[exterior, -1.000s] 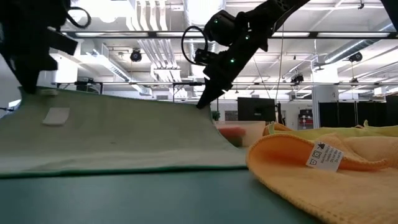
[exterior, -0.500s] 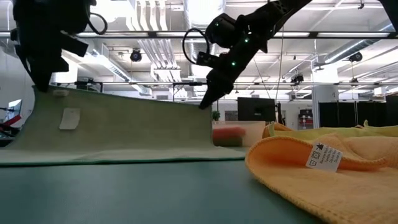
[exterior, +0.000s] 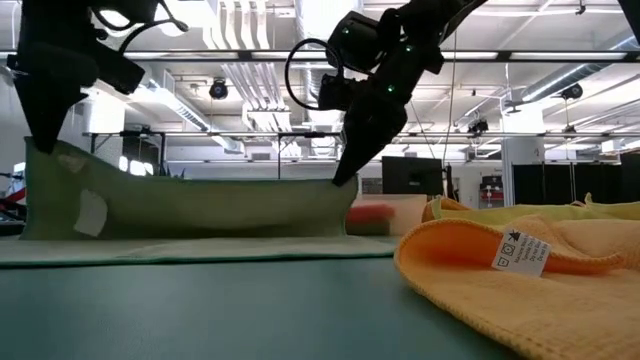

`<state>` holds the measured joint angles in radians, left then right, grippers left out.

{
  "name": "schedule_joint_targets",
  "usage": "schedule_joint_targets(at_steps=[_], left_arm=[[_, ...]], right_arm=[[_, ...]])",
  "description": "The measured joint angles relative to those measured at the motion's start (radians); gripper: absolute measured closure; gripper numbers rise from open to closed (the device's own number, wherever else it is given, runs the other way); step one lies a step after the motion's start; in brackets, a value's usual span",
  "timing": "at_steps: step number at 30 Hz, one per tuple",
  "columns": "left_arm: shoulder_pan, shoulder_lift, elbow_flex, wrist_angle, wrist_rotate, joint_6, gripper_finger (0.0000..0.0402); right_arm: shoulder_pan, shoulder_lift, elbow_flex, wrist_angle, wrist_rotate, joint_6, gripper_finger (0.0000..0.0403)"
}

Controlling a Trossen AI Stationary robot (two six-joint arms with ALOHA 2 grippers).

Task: Fold microfiber towels
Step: Fold the green microfiber towel

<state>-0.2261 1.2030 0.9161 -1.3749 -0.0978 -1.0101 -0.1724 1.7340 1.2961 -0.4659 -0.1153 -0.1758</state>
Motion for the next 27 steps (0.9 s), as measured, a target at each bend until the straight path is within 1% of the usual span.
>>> schedule_joint_targets(at_steps=[5, 13, 15, 18, 27], left_arm=[[-0.005, 0.000, 0.000, 0.058, 0.065, 0.001, 0.0401], [-0.058, 0.000, 0.000, 0.075, 0.239, -0.004, 0.0401], [-0.075, 0.000, 0.000, 0.097, 0.288, -0.005, 0.0401], [-0.096, 0.005, 0.000, 0.141, 0.350, -0.026, 0.0401], [-0.136, 0.050, -0.001, 0.313, 0.395, -0.058, 0.0401]], right_arm=[[0.032, 0.000, 0.000, -0.050, -0.071, 0.054, 0.0394], [0.084, 0.000, 0.000, -0.082, -0.096, 0.073, 0.0394], [0.097, 0.000, 0.000, -0.081, -0.124, 0.073, 0.0394], [0.122, 0.000, 0.000, -0.084, -0.129, 0.073, 0.0394], [0.195, 0.000, -0.006, -0.086, -0.131, 0.105, 0.0394]])
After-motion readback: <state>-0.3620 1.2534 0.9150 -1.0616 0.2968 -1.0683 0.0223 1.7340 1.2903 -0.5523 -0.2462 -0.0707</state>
